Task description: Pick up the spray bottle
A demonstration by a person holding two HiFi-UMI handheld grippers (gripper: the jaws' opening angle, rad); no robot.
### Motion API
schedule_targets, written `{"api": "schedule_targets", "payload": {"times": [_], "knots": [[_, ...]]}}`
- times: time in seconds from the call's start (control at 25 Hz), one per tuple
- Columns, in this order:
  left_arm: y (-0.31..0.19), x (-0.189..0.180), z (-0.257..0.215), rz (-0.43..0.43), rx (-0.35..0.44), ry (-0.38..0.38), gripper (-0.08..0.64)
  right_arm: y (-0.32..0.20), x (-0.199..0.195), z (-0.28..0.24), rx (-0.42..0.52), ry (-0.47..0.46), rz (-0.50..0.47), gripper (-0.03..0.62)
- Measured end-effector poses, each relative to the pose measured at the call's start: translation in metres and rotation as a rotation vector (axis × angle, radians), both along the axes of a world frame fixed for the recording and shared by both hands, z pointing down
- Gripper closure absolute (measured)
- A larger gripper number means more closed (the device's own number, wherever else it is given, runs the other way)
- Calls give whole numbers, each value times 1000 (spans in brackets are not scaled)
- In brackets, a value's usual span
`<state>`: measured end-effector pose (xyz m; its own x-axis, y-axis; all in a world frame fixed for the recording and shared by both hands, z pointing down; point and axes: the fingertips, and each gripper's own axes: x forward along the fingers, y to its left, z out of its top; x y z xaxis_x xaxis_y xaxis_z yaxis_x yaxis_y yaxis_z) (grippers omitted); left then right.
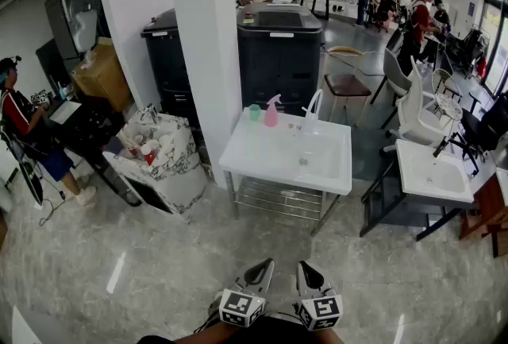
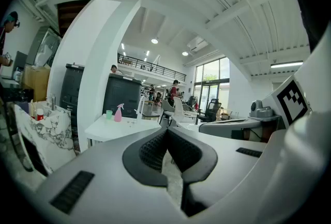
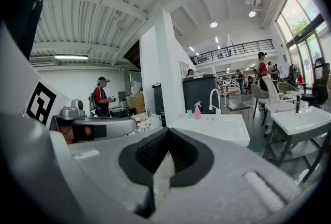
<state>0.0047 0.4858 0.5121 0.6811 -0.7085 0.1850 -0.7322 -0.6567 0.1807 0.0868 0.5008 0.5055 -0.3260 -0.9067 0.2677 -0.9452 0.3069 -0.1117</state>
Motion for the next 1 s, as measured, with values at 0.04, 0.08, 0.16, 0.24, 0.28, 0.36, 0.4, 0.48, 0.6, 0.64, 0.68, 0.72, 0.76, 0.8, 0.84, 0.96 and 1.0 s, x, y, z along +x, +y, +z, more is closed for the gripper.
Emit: {"api": "schedule_targets", "payload": {"times": [0.04, 0.08, 0.16, 0.24, 0.28, 0.36, 0.4, 0.48, 0.6, 0.64, 0.68, 0.72, 0.76, 0.8, 0.84, 0.96, 1.0], "knots": [[-2, 1, -3, -3, 9, -3, 545, -3, 0, -6, 22, -3, -4, 595], [-3, 2, -5, -6, 17, -4, 545, -5, 0, -11, 41, -6, -8, 595], [-4, 2, -7, -18, 26, -3, 545, -5, 0, -14, 58, -12, -19, 595], [-2, 1, -7, -35, 32, -1, 545, -1, -1, -11, 51, -22, -29, 595], [-1, 0, -5, -45, 32, -1, 545, 0, -2, -9, 44, -31, -38, 595], [0, 0, 0, -57, 17, -3, 543, 1, -5, -6, 32, -50, -57, 595], [0, 1, 3, -58, 7, -5, 545, 0, -4, -6, 31, -58, -60, 594], [-2, 2, 7, -52, -3, -16, 545, -3, 0, -3, 27, -69, -50, 594], [-12, 7, 12, -38, -4, -23, 545, -16, 10, 2, 22, -84, -17, 594], [-17, 10, 15, -30, -4, -25, 545, -22, 12, 4, 20, -85, -6, 594], [-23, 12, 17, -21, -5, -27, 545, -26, 14, 6, 16, -86, 3, 594], [-29, 15, 19, -13, -7, -29, 545, -31, 16, 8, 10, -89, 8, 594], [-35, 16, 22, -7, -13, -29, 545, -35, 17, 11, 7, -93, 11, 594], [-42, 18, 25, -3, -18, -25, 545, -41, 18, 13, 6, -96, 13, 594], [-49, 19, 26, 0, -23, -21, 545, -47, 19, 14, 5, -95, 15, 594], [-78, 22, 30, 15, -17, -21, 545, -76, 21, 19, 1, -85, 32, 594], [-88, 21, 30, 24, -5, -34, 545, -89, 20, 19, 2, -80, 40, 594]]}}
